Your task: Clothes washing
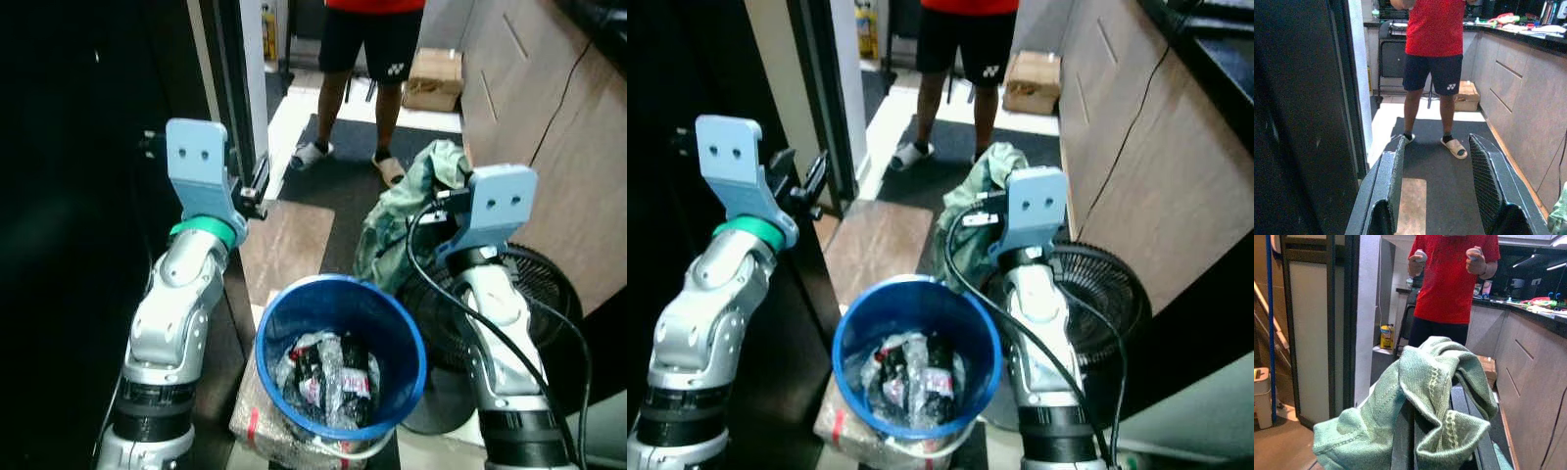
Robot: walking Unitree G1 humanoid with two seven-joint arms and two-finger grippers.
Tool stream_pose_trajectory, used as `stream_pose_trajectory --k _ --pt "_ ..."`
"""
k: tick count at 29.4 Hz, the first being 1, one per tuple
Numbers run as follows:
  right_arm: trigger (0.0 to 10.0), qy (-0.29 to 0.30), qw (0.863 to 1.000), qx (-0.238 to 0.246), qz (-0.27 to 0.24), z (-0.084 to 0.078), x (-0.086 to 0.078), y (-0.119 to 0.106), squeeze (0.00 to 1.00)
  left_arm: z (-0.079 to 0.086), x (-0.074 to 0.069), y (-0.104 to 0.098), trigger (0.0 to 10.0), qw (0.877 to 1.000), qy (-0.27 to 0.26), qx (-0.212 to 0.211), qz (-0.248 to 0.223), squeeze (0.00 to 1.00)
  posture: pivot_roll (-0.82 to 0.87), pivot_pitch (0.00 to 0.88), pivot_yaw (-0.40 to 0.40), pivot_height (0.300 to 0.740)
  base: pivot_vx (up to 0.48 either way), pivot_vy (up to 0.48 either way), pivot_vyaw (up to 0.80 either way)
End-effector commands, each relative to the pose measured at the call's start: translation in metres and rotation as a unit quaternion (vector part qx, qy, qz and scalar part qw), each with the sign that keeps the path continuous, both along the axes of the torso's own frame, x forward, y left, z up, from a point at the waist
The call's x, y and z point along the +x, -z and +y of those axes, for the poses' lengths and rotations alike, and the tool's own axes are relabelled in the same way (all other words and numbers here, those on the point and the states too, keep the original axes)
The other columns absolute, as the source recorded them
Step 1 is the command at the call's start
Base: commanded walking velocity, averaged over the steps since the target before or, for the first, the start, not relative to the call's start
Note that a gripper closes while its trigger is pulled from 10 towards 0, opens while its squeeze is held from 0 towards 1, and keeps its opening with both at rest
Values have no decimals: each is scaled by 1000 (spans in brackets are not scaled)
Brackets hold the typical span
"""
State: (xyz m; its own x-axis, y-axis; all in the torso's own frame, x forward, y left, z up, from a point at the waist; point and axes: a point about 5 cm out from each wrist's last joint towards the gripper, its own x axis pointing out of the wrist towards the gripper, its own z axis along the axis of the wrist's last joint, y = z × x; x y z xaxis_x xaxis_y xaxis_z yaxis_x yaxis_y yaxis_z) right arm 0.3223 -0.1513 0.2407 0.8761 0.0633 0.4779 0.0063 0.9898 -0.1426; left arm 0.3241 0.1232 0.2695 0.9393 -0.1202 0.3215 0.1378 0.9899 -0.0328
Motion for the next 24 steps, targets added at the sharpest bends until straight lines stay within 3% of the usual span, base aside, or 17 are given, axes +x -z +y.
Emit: stream_pose_trajectory --k 1,6,11,19,22,24 --pt "10000 6 1000 1 12 -2 0 7 0 1 0 6 10000 1000 -6 -2 8 0 72 58 8 731 0 0 0" --pt "10000 12 1000 -6 18 -2 1 10 0 0 1 8 10000 1000 -5 -3 12 0 72 58 8 740 0 0 0" --pt "10000 55 996 -42 60 -7 7 27 0 -3 3 13 10000 1000 -5 -5 27 0 73 62 8 740 0 0 0" --pt "10000 50 993 -53 95 -3 3 56 0 6 3 43 10000 997 -17 20 69 0 73 62 8 740 0 0 0" --pt "10000 30 991 -42 120 6 -9 80 0 20 -6 71 10000 993 -40 49 104 0 76 64 5 740 0 0 0" --pt "10000 30 991 -42 120 6 -9 80 0 20 -6 71 10000 993 -40 49 104 0 76 64 5 740 0 0 0"
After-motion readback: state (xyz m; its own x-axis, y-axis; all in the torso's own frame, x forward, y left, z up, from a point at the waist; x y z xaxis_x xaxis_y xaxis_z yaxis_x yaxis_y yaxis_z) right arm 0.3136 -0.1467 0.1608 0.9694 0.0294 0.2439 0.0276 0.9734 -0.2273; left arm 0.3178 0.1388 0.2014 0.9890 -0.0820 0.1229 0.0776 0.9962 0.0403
